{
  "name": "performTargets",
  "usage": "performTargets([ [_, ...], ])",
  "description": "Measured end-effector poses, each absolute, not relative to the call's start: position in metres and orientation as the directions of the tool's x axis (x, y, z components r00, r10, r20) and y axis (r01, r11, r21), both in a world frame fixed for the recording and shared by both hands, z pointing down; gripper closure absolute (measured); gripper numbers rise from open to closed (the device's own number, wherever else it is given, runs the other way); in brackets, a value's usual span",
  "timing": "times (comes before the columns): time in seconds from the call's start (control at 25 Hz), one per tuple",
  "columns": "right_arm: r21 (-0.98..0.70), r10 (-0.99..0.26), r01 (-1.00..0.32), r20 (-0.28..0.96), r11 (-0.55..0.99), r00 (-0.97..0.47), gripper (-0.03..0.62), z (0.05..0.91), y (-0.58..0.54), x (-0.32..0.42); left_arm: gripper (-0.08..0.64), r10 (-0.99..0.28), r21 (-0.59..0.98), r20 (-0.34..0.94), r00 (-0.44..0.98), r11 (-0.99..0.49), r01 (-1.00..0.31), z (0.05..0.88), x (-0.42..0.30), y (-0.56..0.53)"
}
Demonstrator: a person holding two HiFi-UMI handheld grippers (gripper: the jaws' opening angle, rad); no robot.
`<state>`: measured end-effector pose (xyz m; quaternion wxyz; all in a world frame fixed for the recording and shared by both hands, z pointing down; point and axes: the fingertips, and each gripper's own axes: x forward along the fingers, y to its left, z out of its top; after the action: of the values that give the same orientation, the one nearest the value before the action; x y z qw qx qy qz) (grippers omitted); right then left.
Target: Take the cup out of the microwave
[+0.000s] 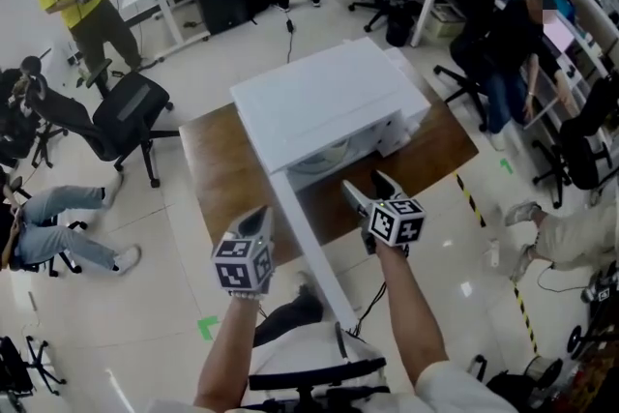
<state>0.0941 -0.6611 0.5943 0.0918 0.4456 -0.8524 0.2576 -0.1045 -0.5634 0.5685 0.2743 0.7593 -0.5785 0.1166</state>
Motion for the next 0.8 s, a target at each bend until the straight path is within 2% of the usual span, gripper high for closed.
performTargets([
  [0.04, -0.348, -0.709, -0.809, 0.395, 0.473, -0.584, 0.171, 0.599, -0.668, 0.090, 0.563, -0.813, 0.280, 0.499, 0.301, -0.178, -0.944, 0.570, -0.106, -0.565],
  [0.16, -0.313, -0.699, -0.814, 0.416, 0.490, -0.581, 0.110, 0.610, -0.687, 0.080, 0.563, -0.812, 0.279, 0.503, 0.297, -0.172, -0.945, 0.573, -0.108, -0.568],
  [0.64, -0.253, -0.667, -0.821, 0.485, 0.512, -0.566, 0.087, 0.651, -0.732, 0.051, 0.563, -0.807, 0.262, 0.522, 0.277, -0.158, -0.952, 0.578, -0.116, -0.590],
  [0.8, -0.229, -0.680, -0.825, 0.476, 0.517, -0.558, 0.058, 0.657, -0.749, 0.041, 0.563, -0.806, 0.251, 0.530, 0.265, -0.150, -0.956, 0.581, -0.121, -0.599],
])
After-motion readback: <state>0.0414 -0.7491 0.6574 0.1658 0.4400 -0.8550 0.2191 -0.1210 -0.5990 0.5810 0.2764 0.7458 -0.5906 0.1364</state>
